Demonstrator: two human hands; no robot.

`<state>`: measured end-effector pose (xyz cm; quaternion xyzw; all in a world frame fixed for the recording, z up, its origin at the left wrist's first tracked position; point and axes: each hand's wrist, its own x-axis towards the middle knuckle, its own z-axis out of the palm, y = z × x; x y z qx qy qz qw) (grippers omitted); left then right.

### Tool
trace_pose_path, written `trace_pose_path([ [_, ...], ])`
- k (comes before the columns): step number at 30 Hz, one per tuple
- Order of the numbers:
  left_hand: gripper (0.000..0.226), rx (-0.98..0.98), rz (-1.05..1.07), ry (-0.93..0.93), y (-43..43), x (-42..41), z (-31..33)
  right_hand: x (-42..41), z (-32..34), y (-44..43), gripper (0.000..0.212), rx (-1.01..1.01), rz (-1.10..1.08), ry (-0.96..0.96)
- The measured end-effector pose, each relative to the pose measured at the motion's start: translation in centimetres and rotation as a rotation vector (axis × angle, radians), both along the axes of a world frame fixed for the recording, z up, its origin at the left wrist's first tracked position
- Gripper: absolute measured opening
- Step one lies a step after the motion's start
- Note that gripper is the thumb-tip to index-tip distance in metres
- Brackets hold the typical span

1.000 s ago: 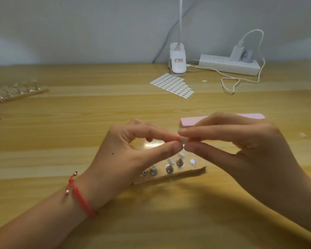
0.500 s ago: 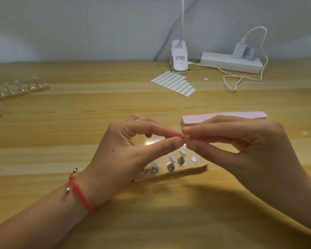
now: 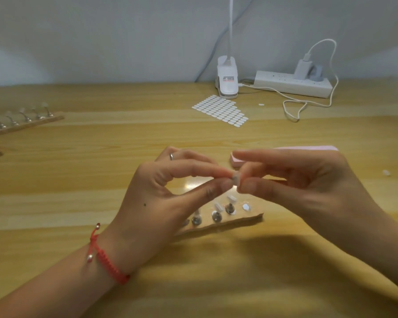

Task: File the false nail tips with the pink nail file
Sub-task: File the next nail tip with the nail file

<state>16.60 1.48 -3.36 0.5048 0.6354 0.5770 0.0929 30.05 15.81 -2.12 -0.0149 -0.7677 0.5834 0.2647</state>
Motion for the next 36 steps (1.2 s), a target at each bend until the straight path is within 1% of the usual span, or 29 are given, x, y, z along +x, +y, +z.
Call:
trace_pose_path([
  [2,0.015,0.013,-0.018,0.0,-0.05,0.06,-0.03,0.06,0.38,0.08,0.041,-0.107,0.028,-0.054],
  [5,0.016,0.022,-0.052,0.004,-0.11,0.32,0.02,-0.03,0.56,0.06,0.041,-0.23,0.036,-0.126],
  [7,0.016,0.027,-0.063,0.022,-0.13,0.52,0.11,-0.03,0.61,0.09,0.043,-0.287,0.102,-0.179],
  [10,0.016,0.05,-0.061,0.043,-0.2,0.71,0.25,0.03,0.69,-0.01,0.045,-0.279,0.218,-0.222],
  [12,0.017,0.06,-0.056,0.057,-0.2,0.79,0.29,0.12,0.76,-0.08,0.045,-0.304,0.244,-0.218],
  [15,0.016,0.049,-0.075,0.037,-0.24,0.86,0.37,0.26,0.84,-0.08,0.05,-0.295,0.249,-0.204],
  [19,0.016,0.033,-0.079,0.075,-0.34,0.92,0.46,0.43,0.76,-0.15,0.059,-0.261,0.258,-0.193],
  [25,0.017,0.028,-0.074,0.076,-0.27,0.97,0.5,0.38,0.77,-0.18,0.058,-0.235,0.244,-0.185],
  [31,0.016,-0.004,-0.083,0.126,-0.37,0.74,0.59,0.45,0.55,0.23,0.061,-0.246,0.259,-0.195],
  [36,0.015,-0.047,-0.064,0.225,-0.38,0.44,0.64,0.33,0.21,0.41,0.063,-0.21,0.26,-0.188],
])
